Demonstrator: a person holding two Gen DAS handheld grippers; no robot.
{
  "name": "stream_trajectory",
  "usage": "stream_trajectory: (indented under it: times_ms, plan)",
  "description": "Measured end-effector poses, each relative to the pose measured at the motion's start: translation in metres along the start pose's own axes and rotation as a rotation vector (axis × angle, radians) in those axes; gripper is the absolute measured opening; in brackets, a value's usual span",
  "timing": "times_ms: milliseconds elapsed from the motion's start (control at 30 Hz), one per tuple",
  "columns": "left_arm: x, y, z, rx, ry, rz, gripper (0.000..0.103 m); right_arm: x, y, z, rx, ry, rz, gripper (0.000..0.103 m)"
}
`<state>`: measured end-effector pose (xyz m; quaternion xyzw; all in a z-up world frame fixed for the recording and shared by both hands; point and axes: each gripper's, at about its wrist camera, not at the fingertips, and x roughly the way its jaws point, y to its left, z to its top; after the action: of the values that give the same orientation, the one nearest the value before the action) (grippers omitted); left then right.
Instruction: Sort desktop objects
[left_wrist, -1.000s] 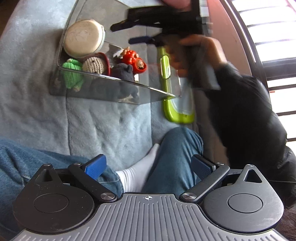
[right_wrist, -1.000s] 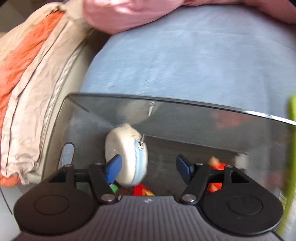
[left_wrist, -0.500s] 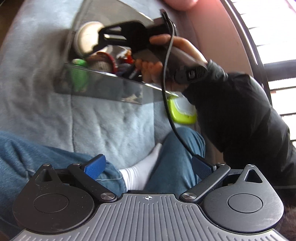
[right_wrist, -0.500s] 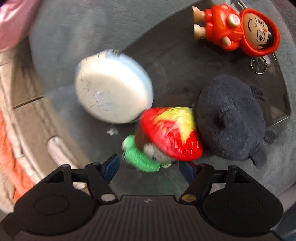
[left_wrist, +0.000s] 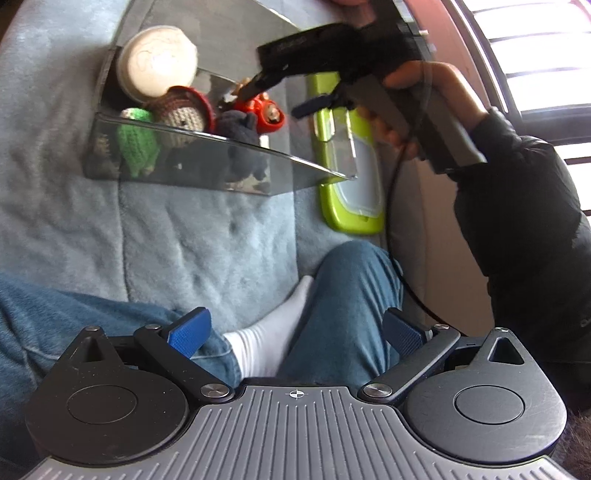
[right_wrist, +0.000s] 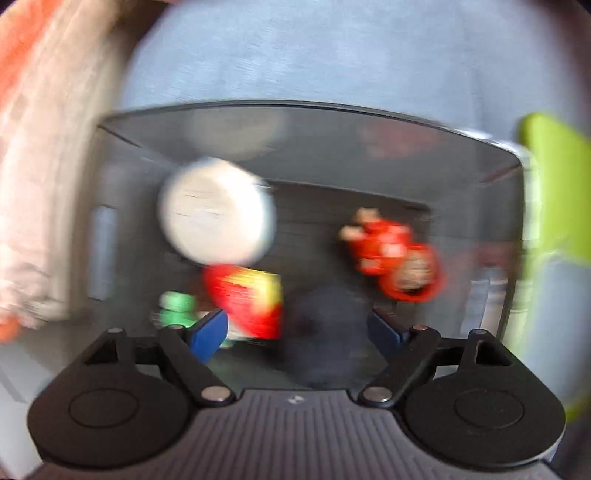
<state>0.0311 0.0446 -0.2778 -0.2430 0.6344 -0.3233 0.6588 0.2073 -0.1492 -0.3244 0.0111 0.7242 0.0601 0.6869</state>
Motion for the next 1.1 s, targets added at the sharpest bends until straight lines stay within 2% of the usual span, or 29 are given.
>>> stream_trajectory:
  times_ms: [200, 233, 267, 300, 367, 433, 500, 533, 600, 700, 867, 933, 967, 1067, 1100]
  plan:
    - [-0.003, 0.004, -0.003, -0.015, -0.005, 0.020, 0.101, 0.072, -0.035, 0.001, 0.166, 0.139, 0.066, 0.081]
    - [-0.004, 0.004, -0.003, -0.020, -0.012, 0.022, 0.101, 0.079, -0.036, -0.001, 0.165, 0.153, 0.067, 0.076]
    - [-0.005, 0.004, -0.003, -0.019, -0.017, 0.023, 0.101, 0.086, -0.037, -0.003, 0.164, 0.167, 0.068, 0.066]
    - [-0.006, 0.004, -0.003, -0.014, -0.019, 0.026, 0.102, 0.089, -0.034, -0.006, 0.131, 0.167, 0.058, 0.065]
    - [-0.004, 0.002, -0.002, -0.007, -0.015, 0.032, 0.102, 0.076, -0.019, -0.012, -0.048, 0.116, 0.002, 0.061]
    - [-0.001, 0.000, 0.000, 0.001, -0.007, 0.033, 0.102, 0.059, -0.002, -0.020, -0.221, 0.056, -0.094, 0.061]
    - [0.001, -0.003, 0.000, 0.014, -0.002, 0.026, 0.102, 0.047, 0.008, -0.027, -0.335, 0.055, -0.175, 0.061]
    - [0.001, -0.004, 0.000, 0.021, 0.000, 0.023, 0.102, 0.044, 0.011, -0.029, -0.370, 0.073, -0.188, 0.062]
    - [0.001, -0.006, -0.001, 0.030, 0.000, 0.026, 0.102, 0.044, 0.012, -0.030, -0.386, 0.113, -0.187, 0.063]
    - [-0.002, -0.006, -0.003, 0.032, -0.003, 0.033, 0.102, 0.054, 0.012, -0.031, -0.388, 0.119, -0.192, 0.064]
    - [-0.005, -0.002, -0.003, 0.017, -0.008, 0.033, 0.102, 0.050, 0.011, -0.033, -0.391, 0.123, -0.203, 0.076]
    - [-0.002, -0.001, -0.001, 0.011, -0.006, 0.027, 0.102, 0.017, 0.006, -0.033, -0.406, 0.049, -0.186, 0.079]
    - [-0.001, -0.001, 0.000, 0.009, -0.004, 0.023, 0.102, -0.001, 0.004, -0.033, -0.412, -0.010, -0.182, 0.082]
    - [0.005, -0.005, 0.002, 0.021, 0.008, 0.015, 0.102, -0.041, 0.002, -0.035, -0.454, -0.241, -0.221, 0.083]
    - [0.006, -0.006, 0.001, 0.029, 0.013, 0.013, 0.102, -0.045, 0.004, -0.031, -0.480, -0.280, -0.246, 0.083]
